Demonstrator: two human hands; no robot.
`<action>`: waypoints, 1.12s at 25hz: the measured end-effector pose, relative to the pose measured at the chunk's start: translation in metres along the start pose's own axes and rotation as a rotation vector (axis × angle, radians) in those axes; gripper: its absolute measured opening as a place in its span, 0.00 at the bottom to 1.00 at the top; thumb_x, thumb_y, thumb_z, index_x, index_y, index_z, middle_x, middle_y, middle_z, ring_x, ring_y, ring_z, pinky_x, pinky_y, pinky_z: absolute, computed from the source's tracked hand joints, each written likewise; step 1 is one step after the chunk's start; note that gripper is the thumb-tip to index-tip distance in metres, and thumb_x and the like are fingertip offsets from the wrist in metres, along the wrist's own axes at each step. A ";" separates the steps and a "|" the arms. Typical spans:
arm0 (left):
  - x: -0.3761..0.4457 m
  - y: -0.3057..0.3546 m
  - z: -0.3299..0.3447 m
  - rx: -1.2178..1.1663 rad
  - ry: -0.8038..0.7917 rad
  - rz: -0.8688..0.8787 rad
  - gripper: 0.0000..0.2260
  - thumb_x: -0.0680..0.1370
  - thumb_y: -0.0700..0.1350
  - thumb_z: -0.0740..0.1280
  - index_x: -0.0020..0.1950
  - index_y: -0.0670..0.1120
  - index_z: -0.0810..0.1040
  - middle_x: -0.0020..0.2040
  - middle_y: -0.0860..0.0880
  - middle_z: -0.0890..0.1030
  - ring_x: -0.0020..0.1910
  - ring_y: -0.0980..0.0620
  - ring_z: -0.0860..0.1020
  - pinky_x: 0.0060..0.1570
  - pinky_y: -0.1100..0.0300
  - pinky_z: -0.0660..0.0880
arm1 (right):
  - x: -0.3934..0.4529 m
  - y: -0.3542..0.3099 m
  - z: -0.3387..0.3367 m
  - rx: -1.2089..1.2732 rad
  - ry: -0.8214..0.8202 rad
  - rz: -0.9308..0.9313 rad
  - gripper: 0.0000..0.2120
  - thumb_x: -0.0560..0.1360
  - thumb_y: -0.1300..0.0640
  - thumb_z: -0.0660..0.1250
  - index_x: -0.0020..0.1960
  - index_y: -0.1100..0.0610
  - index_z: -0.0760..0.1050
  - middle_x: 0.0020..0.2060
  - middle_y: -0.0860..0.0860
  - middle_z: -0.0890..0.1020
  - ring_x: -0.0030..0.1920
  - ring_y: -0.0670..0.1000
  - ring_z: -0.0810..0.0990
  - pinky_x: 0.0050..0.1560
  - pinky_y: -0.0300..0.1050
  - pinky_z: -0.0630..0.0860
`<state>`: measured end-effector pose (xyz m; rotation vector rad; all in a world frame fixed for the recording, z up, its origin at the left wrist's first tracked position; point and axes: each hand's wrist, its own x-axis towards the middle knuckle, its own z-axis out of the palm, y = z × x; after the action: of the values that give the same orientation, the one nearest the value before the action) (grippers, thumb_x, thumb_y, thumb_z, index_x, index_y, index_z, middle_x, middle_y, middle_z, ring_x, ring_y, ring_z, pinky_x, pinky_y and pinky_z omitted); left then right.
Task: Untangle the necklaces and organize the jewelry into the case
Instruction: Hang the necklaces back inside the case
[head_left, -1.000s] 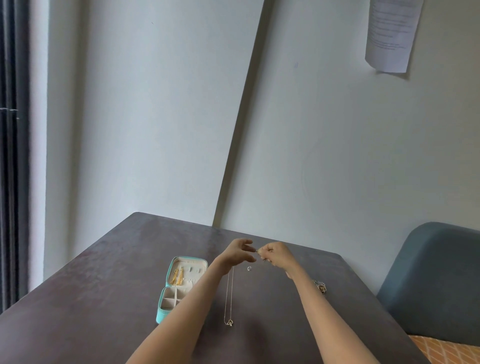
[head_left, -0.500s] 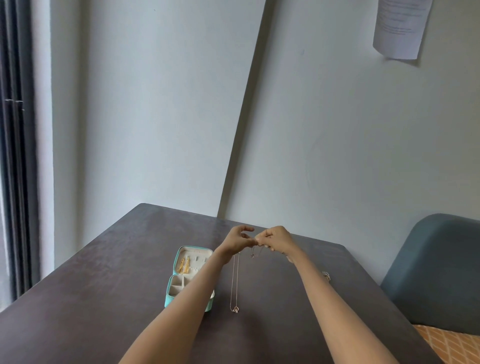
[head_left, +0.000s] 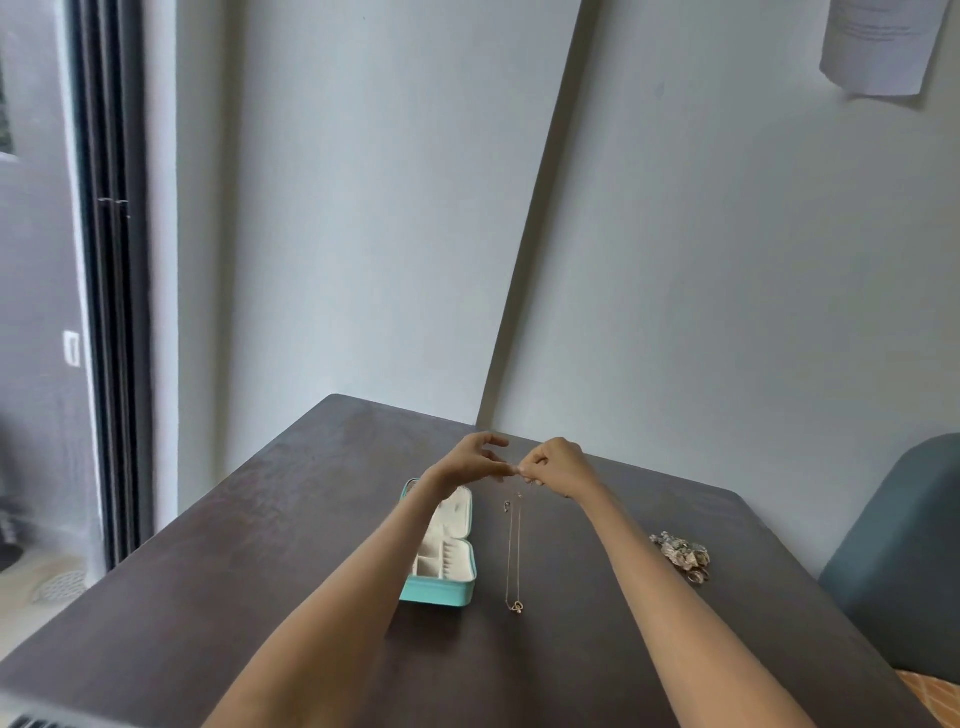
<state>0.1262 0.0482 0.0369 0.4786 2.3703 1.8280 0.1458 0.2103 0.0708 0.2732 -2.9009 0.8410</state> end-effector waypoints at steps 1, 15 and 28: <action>-0.001 -0.003 -0.009 0.012 0.009 -0.024 0.21 0.75 0.39 0.69 0.66 0.39 0.68 0.44 0.44 0.79 0.41 0.52 0.78 0.38 0.73 0.73 | 0.001 -0.003 0.005 0.022 0.003 -0.007 0.07 0.72 0.61 0.67 0.40 0.61 0.83 0.36 0.55 0.83 0.32 0.46 0.76 0.36 0.36 0.73; -0.010 -0.087 -0.065 0.099 0.322 -0.482 0.31 0.76 0.49 0.67 0.71 0.33 0.59 0.66 0.38 0.71 0.63 0.42 0.74 0.56 0.52 0.74 | 0.009 -0.044 0.060 0.108 -0.079 -0.142 0.06 0.74 0.58 0.69 0.43 0.60 0.83 0.29 0.46 0.79 0.27 0.37 0.74 0.28 0.25 0.66; -0.037 -0.102 -0.064 -0.218 0.438 -0.146 0.18 0.76 0.45 0.68 0.63 0.39 0.72 0.59 0.42 0.77 0.40 0.55 0.75 0.32 0.66 0.72 | 0.018 -0.058 0.085 -0.102 -0.199 -0.173 0.06 0.73 0.59 0.69 0.41 0.60 0.83 0.34 0.50 0.83 0.32 0.42 0.76 0.35 0.33 0.69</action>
<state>0.1252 -0.0460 -0.0477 -0.1302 2.3246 2.2708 0.1358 0.1136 0.0319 0.6203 -3.0320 0.6707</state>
